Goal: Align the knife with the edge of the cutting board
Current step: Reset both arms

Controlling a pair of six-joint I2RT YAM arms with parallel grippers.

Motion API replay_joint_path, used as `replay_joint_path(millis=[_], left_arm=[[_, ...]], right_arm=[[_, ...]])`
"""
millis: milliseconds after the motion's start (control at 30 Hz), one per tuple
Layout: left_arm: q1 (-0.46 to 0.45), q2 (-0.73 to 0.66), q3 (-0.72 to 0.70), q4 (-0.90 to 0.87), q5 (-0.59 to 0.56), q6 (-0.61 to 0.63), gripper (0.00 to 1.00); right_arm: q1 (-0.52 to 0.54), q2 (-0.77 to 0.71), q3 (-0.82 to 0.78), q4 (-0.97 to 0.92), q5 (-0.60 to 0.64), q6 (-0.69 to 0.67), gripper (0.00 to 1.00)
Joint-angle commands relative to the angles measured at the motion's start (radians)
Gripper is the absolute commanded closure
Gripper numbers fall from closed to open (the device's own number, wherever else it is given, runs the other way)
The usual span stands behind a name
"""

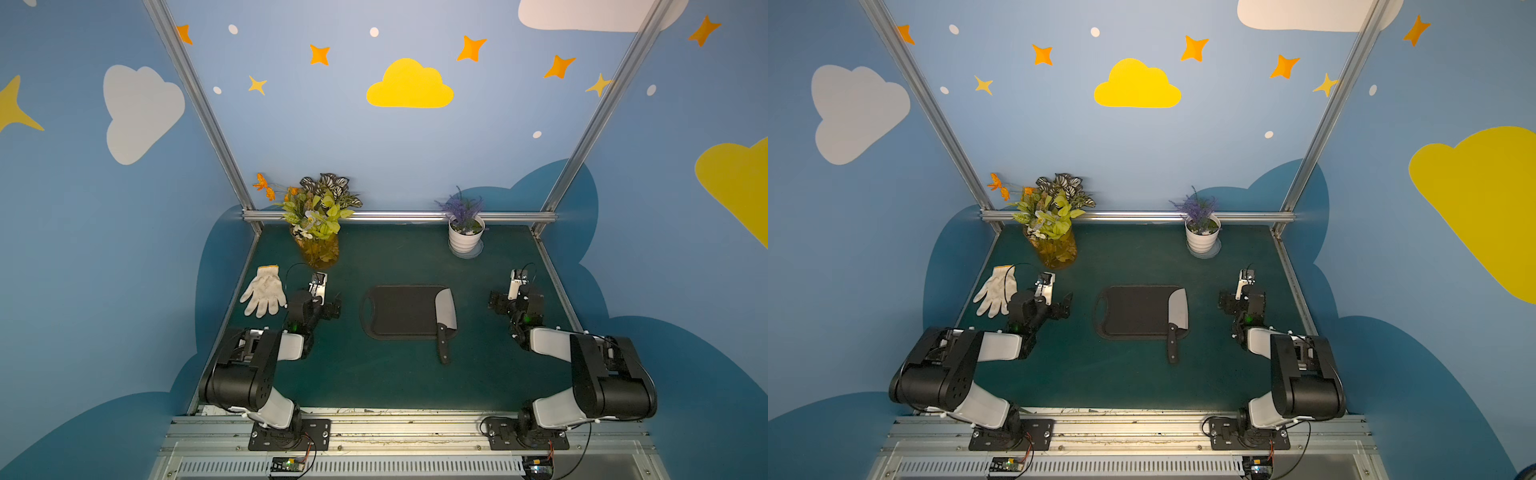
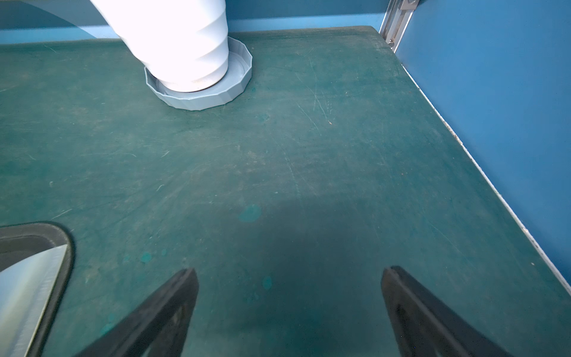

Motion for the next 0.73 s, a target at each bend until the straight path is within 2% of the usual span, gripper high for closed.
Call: replay_joint_path(millis=[0, 700], left_arm=[[0.002, -0.003, -0.002, 0.016, 0.008, 0.004, 0.0], [0.001, -0.003, -0.003, 0.017, 0.009, 0.005, 0.0]], right_arm=[[0.0, -0.023, 0.003, -0.013, 0.004, -0.004, 0.02], [0.001, -0.022, 0.003, -0.015, 0.004, -0.004, 0.02]])
